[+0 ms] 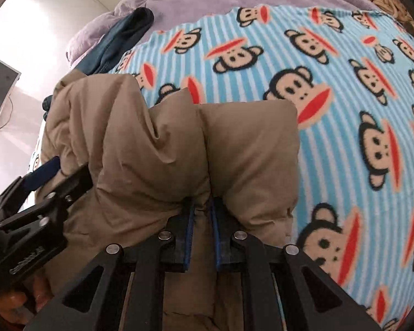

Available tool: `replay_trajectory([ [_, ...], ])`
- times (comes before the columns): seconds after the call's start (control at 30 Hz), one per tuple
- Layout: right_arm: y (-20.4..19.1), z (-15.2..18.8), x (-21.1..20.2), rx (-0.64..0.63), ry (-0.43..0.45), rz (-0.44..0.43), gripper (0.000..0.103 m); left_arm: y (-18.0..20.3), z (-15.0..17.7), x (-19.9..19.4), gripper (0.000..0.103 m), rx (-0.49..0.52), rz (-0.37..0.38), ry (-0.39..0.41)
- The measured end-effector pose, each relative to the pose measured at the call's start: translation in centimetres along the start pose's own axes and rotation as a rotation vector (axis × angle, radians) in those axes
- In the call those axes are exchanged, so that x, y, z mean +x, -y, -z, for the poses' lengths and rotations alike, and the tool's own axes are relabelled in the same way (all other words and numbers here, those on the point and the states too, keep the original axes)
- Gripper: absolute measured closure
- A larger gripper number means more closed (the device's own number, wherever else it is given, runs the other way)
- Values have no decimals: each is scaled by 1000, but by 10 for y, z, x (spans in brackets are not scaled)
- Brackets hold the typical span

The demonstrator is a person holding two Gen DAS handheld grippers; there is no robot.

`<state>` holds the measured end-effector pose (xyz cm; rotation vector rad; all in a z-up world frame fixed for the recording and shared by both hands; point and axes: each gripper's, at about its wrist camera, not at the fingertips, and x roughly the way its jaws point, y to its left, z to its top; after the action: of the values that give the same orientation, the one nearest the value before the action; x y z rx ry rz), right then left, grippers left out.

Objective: Fold large clothes

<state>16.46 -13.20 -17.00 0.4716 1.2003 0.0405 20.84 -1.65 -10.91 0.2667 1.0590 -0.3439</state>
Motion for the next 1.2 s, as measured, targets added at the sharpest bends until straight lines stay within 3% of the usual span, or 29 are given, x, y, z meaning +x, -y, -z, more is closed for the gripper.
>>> replay_trajectory([
  [0.33, 4, 2, -12, 38, -23, -27, 88, -17, 16, -42, 23, -33, 46, 8],
  [0.53, -2, 8, -30, 24, -28, -7, 87, -39, 42, -71, 23, -110, 56, -7],
  [0.83, -8, 35, -65, 11, -19, 6, 87, -59, 80, -93, 23, -211, 54, -57],
  [1.03, -9, 54, -87, 24, -25, 7, 86, -59, 89, -108, 23, -207, 46, -71],
  [1.2, -15, 75, -97, 17, -51, 1, 77, -58, 96, -123, 23, -228, 60, -87],
])
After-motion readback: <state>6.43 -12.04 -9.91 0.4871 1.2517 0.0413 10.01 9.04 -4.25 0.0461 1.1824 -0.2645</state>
